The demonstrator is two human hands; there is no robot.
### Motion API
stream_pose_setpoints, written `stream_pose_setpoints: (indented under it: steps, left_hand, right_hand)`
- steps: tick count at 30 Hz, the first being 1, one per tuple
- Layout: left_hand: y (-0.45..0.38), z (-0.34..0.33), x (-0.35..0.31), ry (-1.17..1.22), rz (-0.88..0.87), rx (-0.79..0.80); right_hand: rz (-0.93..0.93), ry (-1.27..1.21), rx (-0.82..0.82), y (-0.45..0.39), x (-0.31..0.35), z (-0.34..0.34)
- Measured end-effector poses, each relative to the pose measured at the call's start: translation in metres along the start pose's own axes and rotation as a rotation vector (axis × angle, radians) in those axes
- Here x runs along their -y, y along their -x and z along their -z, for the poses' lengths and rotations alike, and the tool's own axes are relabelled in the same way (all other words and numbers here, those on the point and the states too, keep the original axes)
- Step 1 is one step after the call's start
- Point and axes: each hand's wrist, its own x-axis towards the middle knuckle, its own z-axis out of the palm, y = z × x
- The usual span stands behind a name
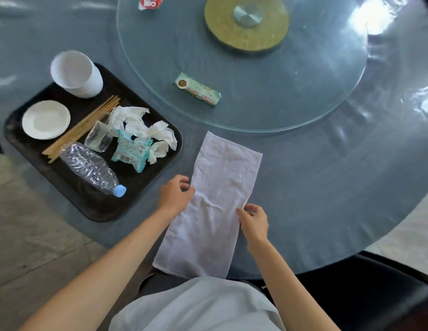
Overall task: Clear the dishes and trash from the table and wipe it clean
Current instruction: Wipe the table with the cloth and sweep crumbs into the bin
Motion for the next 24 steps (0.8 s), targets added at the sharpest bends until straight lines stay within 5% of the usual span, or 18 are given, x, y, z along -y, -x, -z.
stream_pose_setpoints:
  steps: [16, 24]
  left_hand:
    - [0.031, 0.035, -0.027, 0.231, -0.088, 0.351]
    - [0.065, 0.046, -0.023, 0.333, -0.149, 0.274]
  right_hand:
    - [0.174, -0.069, 0.244, 0.036, 0.01, 0.043]
    - [0.314, -0.172, 0.265, 0.057, 0.007, 0.062]
